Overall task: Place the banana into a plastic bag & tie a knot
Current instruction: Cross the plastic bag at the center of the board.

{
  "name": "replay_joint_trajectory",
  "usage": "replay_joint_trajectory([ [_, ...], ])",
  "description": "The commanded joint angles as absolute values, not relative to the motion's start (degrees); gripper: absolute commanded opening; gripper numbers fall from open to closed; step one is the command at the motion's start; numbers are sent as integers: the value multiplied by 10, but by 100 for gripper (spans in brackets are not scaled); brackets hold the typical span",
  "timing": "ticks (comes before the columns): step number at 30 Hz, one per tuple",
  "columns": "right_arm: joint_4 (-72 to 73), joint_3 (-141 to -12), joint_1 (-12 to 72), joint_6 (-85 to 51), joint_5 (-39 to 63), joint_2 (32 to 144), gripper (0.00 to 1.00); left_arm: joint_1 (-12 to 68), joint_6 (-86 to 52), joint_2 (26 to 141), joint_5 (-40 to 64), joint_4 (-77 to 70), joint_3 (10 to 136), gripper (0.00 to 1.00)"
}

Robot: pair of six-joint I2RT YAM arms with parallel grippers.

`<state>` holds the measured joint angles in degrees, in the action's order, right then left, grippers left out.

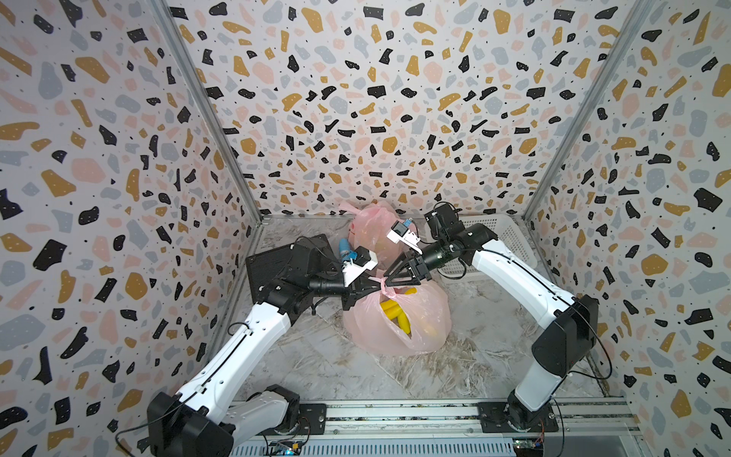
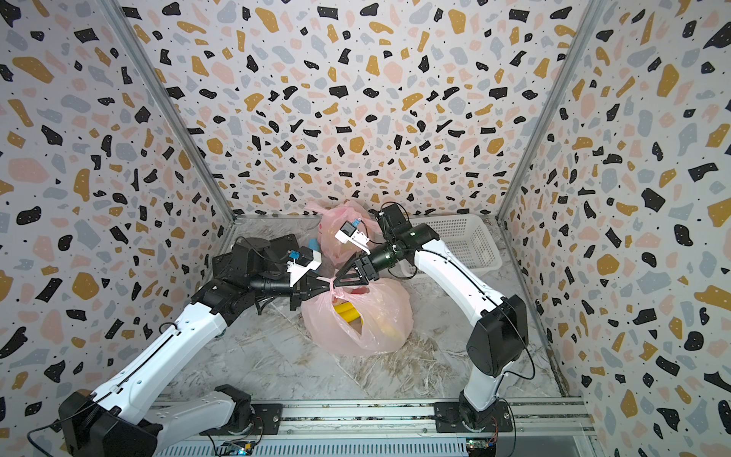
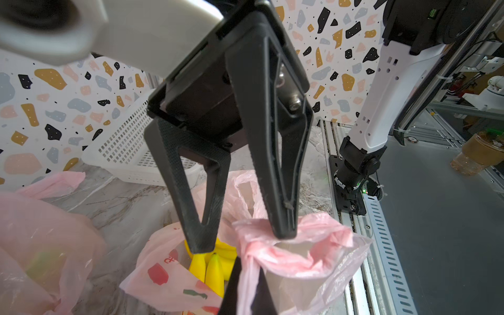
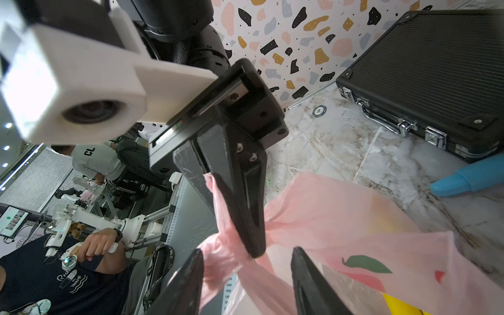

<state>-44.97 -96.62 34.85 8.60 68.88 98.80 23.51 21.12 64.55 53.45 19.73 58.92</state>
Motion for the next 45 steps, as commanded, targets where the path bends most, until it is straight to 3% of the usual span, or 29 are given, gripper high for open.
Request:
replay_joint_trajectory([
  [1,-431,-950,351,95,676,965,56,243,231,631,537,174,581,0],
  [16,-472,-934,369,153,649,960,52,251,255,639,547,183,591,0],
  [18,-479,-935,373,158,645,960,43,251,256,642,549,186,595,0],
  [22,-492,-941,375,165,639,962,12,251,260,649,556,204,604,0],
  [25,-500,-945,376,168,635,964,0,251,259,650,559,216,606,1],
  [34,-505,-951,376,165,628,968,0,249,231,624,537,213,577,37],
  [45,-502,-951,376,160,620,966,0,214,134,598,596,148,538,54],
])
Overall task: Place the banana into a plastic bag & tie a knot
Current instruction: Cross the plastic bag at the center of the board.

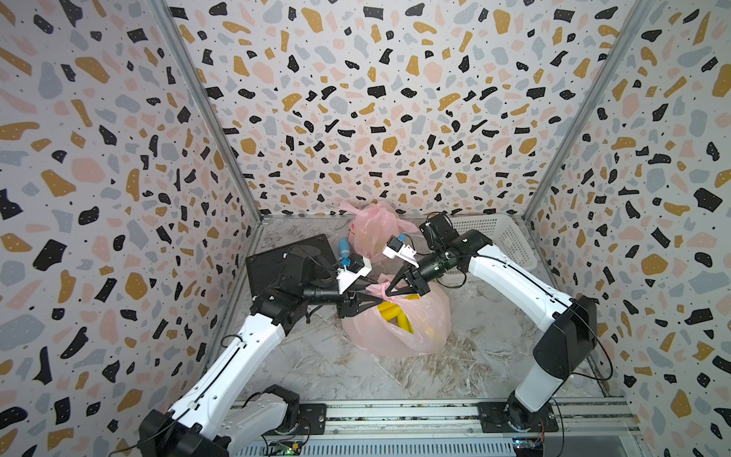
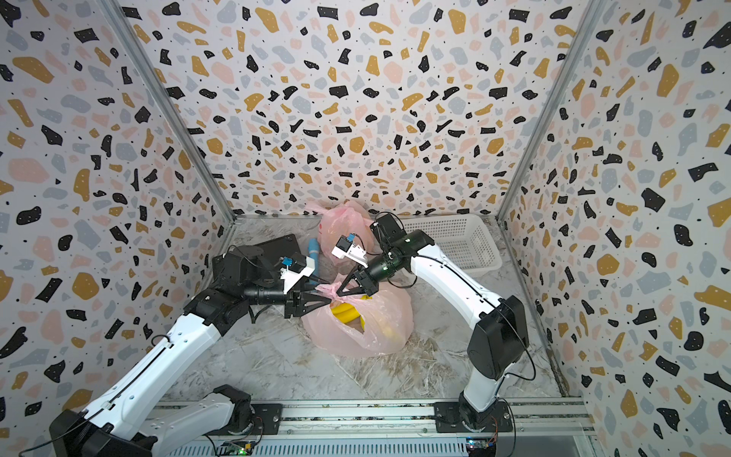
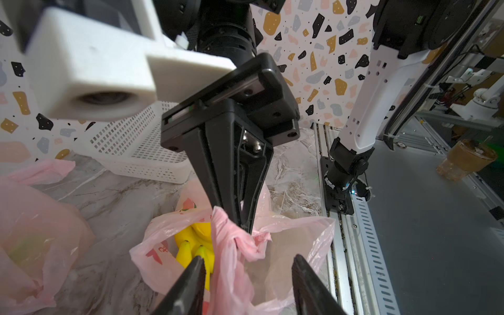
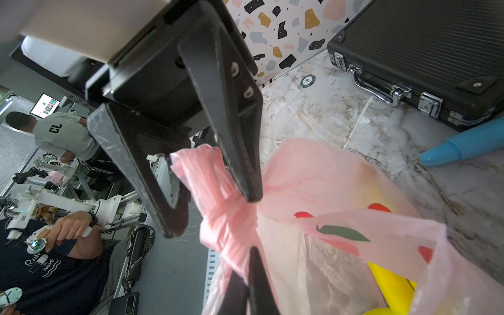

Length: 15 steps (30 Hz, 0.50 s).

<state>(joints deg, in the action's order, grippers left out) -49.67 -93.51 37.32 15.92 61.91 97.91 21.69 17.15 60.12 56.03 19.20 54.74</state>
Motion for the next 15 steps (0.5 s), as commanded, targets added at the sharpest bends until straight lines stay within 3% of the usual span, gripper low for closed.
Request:
replay_joint_trajectory([
  [1,-501,-951,376,159,621,966,0,215,119,602,605,132,536,55],
  [3,-500,-950,376,159,622,964,0,214,97,618,627,112,537,54],
  [7,-500,-946,376,159,624,959,0,211,92,644,624,144,554,39],
  [11,-495,-942,376,156,624,956,0,210,75,652,631,129,553,1],
  [14,-490,-939,376,150,623,951,1,211,76,641,627,120,547,0],
  [15,-485,-938,376,145,621,947,11,211,79,634,623,113,541,0],
])
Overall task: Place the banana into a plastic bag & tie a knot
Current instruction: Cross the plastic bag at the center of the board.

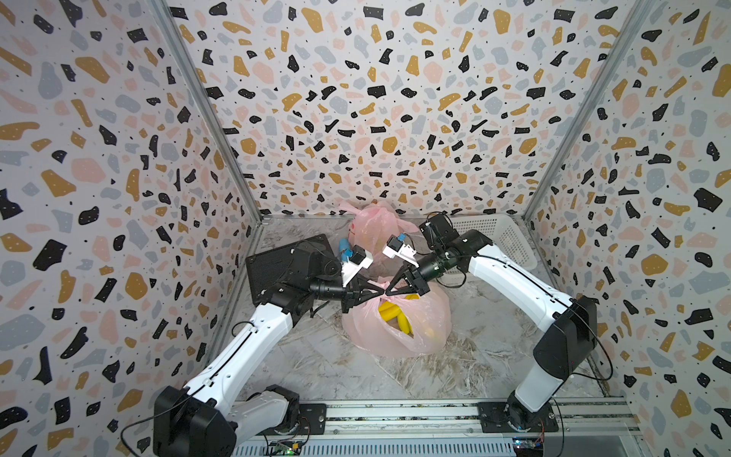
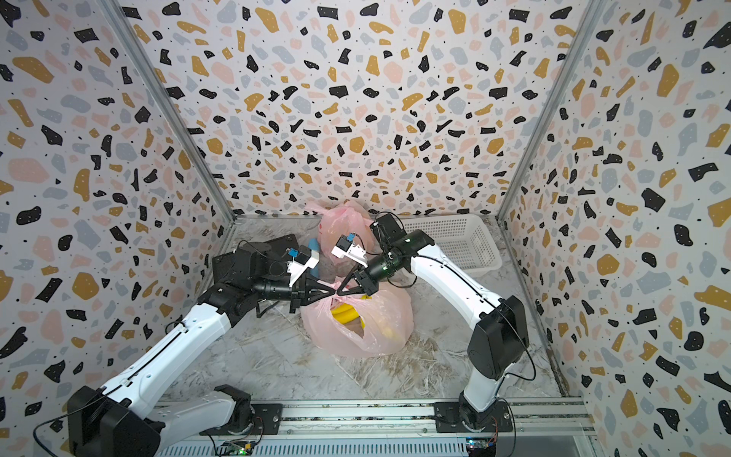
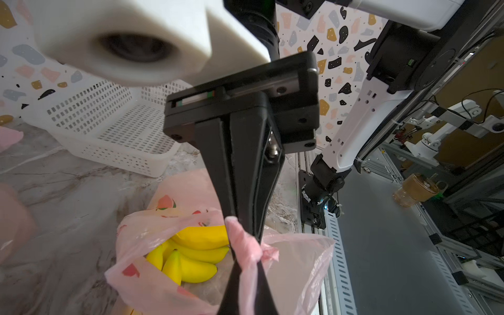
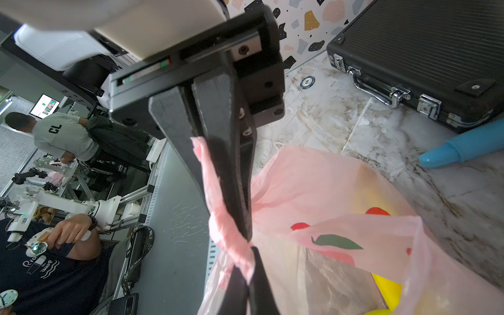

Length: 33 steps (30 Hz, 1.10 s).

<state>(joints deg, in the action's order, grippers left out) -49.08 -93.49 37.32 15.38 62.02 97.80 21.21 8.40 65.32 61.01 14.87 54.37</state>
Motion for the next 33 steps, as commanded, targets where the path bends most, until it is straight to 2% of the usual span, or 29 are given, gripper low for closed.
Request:
replay_joint_trajectory([
  [1,-480,-937,376,140,622,942,20,211,81,627,618,108,534,0],
  [4,-434,-918,375,107,604,917,47,211,87,613,613,78,515,0],
  [5,-415,-910,375,96,594,909,53,211,89,611,614,71,511,0],
  [9,-320,-875,369,33,566,881,67,211,100,606,609,50,504,0],
  [11,-272,-859,368,3,555,874,71,211,106,606,606,41,502,0],
  [17,-213,-832,368,-24,599,880,67,210,131,609,608,29,500,0],
  [23,-262,-830,368,20,619,889,49,210,181,640,633,83,537,0],
  [25,-280,-828,368,38,624,883,50,211,196,654,644,101,550,0],
  [27,-300,-827,368,51,601,873,60,209,207,663,657,123,560,0],
  [28,-302,-824,368,52,587,867,61,207,210,666,662,129,564,0],
  [30,-276,-802,366,21,523,842,64,204,214,668,667,132,567,0],
  [33,-248,-756,368,-17,421,796,62,201,211,667,659,132,568,0],
])
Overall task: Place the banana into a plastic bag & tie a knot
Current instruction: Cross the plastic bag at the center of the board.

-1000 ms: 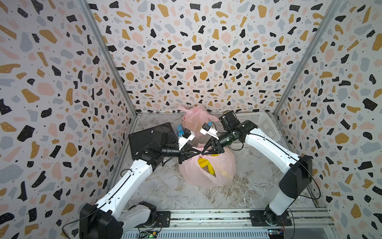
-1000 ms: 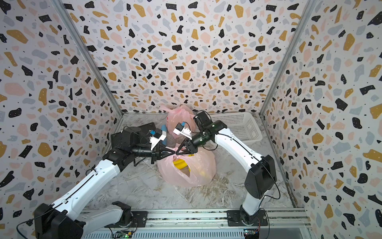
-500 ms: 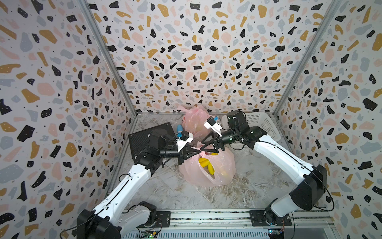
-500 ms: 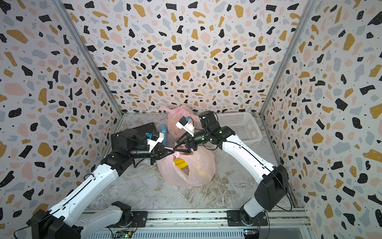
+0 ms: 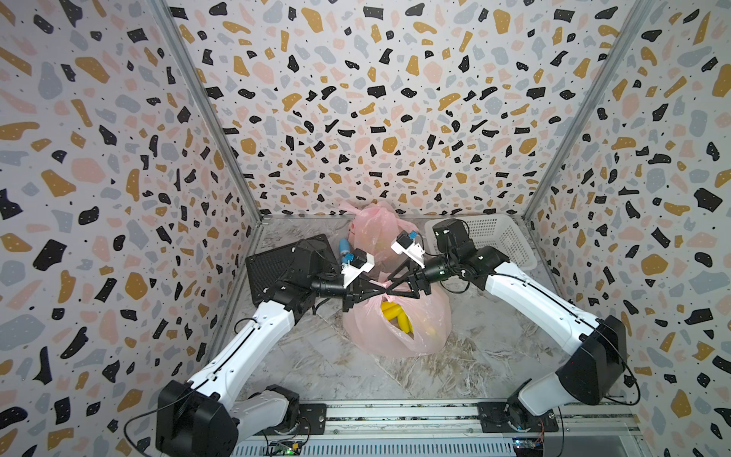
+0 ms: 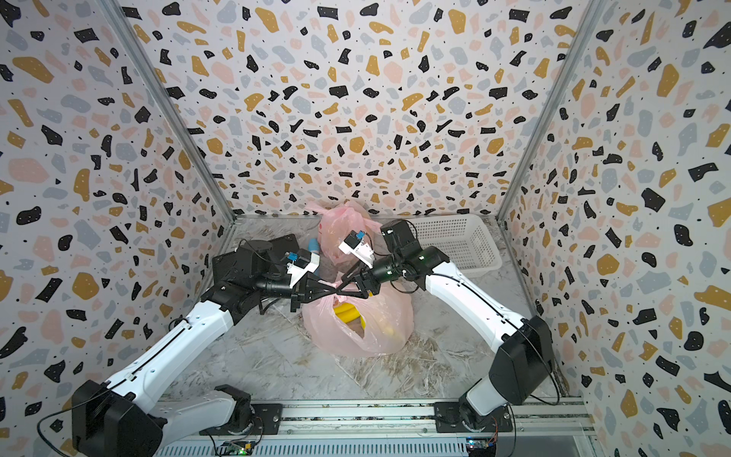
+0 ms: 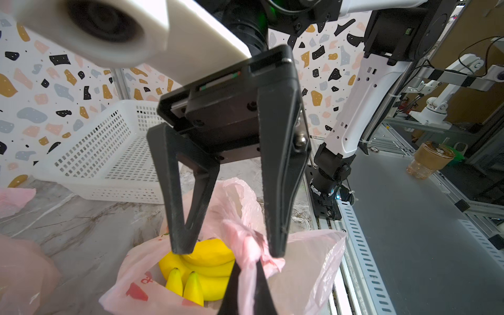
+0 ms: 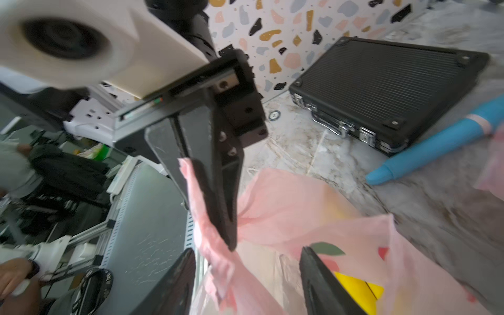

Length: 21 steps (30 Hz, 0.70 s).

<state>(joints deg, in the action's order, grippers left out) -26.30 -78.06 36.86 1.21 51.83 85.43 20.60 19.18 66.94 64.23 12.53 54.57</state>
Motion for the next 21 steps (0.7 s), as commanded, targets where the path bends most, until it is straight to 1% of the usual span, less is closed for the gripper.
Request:
replay_joint_trajectory([
  [1,-250,-745,371,-18,405,782,61,201,211,666,658,130,567,0],
  [6,-256,-706,396,-21,335,720,52,200,188,660,646,88,553,0],
  [11,-262,-695,424,-13,330,711,46,201,179,662,631,87,552,0],
  [16,-263,-704,454,-9,312,730,46,201,166,664,621,87,552,0],
  [21,-276,-721,464,-9,296,752,51,201,158,659,617,81,548,0],
])
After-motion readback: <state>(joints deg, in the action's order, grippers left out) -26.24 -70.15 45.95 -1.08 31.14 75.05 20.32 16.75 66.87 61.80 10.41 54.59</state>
